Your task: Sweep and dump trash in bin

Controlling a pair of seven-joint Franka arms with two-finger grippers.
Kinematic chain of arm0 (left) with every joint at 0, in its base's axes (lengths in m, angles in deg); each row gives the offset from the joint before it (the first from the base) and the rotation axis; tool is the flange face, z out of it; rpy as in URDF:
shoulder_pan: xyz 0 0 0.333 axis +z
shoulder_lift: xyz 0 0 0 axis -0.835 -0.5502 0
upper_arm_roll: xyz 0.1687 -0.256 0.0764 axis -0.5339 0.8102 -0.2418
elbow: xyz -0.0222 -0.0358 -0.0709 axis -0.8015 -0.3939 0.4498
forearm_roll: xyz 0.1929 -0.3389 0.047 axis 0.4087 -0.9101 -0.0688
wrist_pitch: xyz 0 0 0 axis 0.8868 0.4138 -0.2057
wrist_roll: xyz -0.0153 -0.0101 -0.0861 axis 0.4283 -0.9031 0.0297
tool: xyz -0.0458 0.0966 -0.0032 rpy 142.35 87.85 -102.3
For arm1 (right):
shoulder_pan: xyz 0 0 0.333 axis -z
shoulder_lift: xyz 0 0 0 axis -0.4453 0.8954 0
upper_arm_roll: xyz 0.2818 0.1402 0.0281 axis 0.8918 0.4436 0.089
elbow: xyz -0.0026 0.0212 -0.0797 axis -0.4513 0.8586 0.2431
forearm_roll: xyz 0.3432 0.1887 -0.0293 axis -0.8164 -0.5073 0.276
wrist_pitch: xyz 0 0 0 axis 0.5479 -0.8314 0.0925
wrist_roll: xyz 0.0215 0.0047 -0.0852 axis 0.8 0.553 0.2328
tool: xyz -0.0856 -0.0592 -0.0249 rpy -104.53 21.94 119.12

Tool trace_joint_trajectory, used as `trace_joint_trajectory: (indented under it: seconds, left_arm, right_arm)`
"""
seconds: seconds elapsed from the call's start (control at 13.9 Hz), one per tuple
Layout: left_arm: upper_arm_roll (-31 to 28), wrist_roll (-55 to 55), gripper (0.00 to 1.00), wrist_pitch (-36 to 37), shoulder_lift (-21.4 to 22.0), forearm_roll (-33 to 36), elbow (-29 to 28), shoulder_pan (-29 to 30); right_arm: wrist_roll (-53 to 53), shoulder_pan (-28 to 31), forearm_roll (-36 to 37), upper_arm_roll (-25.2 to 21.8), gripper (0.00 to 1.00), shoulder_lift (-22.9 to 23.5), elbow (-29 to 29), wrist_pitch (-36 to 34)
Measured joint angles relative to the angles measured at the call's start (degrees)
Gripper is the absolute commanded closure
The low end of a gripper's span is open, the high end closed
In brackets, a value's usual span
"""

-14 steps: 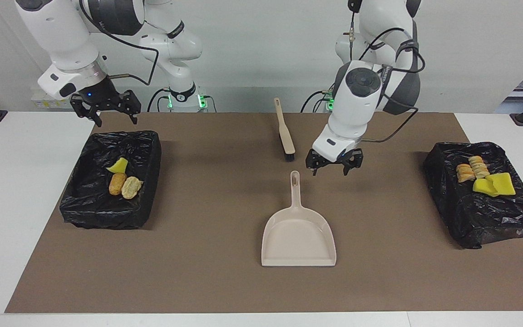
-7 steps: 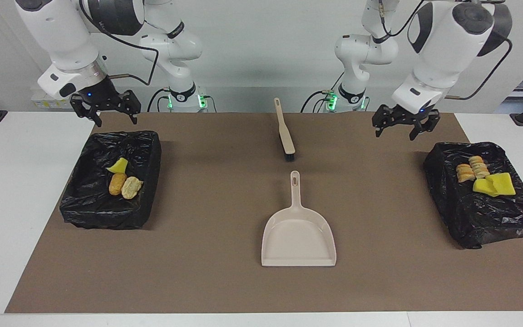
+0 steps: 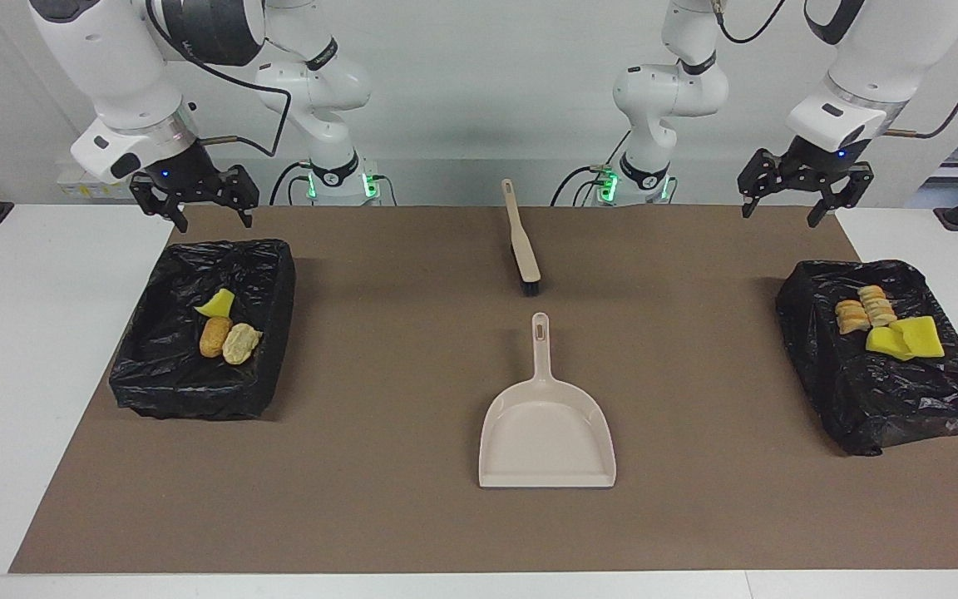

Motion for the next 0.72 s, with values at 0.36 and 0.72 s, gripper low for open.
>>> trace_joint_trajectory:
  seconds: [0.36, 0.72]
  left_arm:
    - [-0.17, -0.15, 0.0, 3.93, -2.77, -0.54, 4.72, 0.38]
    - [-0.6, -0.19, 0.0, 4.72, -2.88, -1.13, 5.21, 1.44]
  right_arm:
    - [0.0, 0.0, 0.0, 0.0, 0.0, -0.12, 0.17, 0.0]
    - [0.0, -0.01, 0.0, 0.01, 0.0, -0.14, 0.21, 0.0]
